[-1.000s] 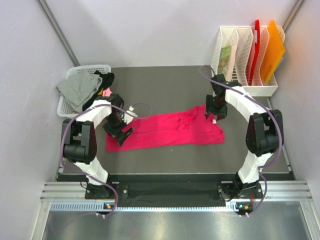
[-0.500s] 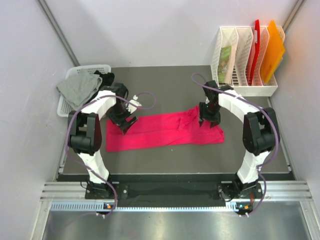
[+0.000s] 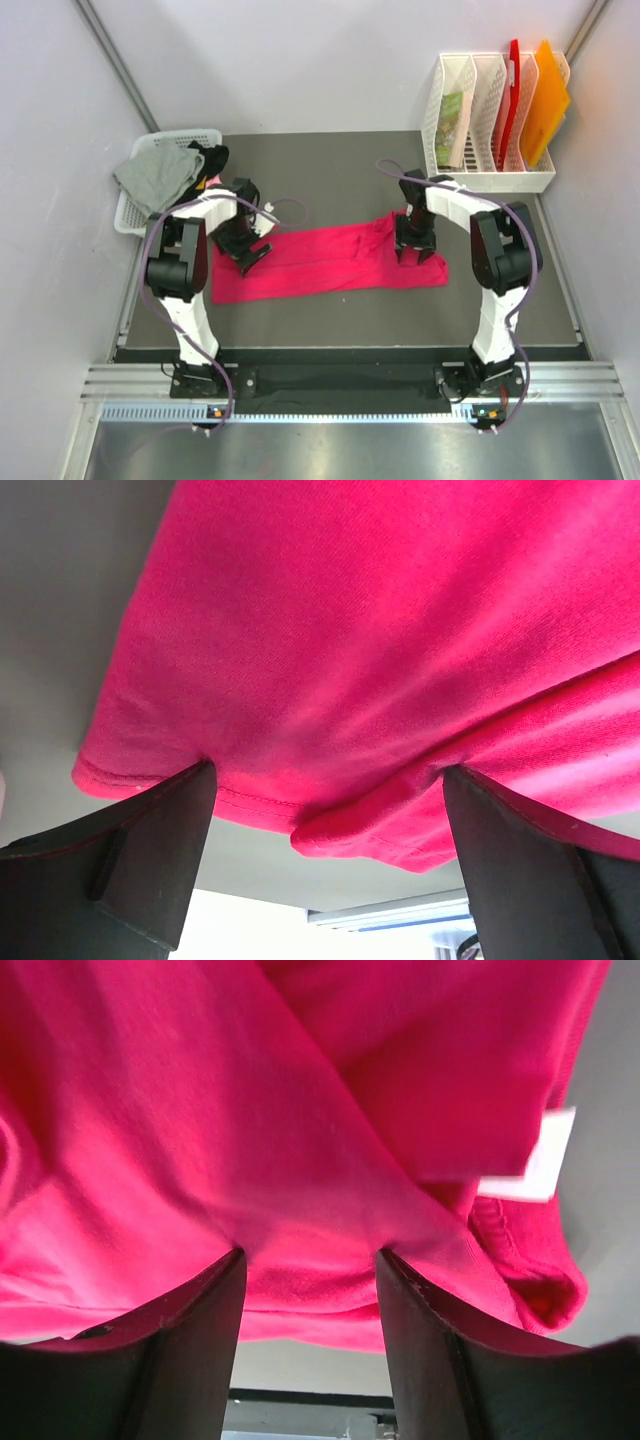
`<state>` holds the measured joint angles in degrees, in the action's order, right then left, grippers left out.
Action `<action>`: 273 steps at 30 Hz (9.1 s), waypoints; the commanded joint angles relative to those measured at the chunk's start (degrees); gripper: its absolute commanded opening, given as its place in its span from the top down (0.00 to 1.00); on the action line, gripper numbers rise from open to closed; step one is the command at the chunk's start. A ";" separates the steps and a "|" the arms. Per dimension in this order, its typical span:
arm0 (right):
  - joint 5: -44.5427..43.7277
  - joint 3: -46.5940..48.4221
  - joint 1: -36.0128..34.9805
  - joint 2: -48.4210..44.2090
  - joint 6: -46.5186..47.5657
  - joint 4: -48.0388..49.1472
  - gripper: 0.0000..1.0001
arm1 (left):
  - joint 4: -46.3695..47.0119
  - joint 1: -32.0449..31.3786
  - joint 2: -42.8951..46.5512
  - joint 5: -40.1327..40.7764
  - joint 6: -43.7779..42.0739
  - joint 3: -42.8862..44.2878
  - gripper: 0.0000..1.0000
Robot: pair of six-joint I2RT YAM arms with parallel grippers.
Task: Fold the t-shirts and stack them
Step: Rotate the tshirt 75 degrees, then grab the bottom of the folded rectangular tshirt with right arm
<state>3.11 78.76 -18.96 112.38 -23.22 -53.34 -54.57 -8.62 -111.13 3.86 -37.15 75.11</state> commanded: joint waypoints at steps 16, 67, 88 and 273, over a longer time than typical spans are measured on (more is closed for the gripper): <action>0.66 33.99 0.94 24.63 1.95 -3.35 0.48 | -7.04 -6.05 4.44 2.57 3.03 -12.71 0.01; 15.61 52.74 8.06 25.19 2.92 27.33 0.55 | -24.44 -21.89 -11.32 -36.39 13.15 32.82 0.01; 11.74 27.85 -1.43 1.09 2.48 18.98 0.62 | -14.78 -13.52 2.59 -30.40 15.79 6.45 0.01; -18.85 27.58 -55.04 10.84 -0.77 2.63 0.37 | -8.36 19.87 22.01 -23.90 26.25 0.56 0.01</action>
<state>-13.78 102.96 -74.54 124.38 -25.34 -49.32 -64.60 11.07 -89.78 -19.42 -11.79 75.96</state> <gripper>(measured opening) 0.634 0.990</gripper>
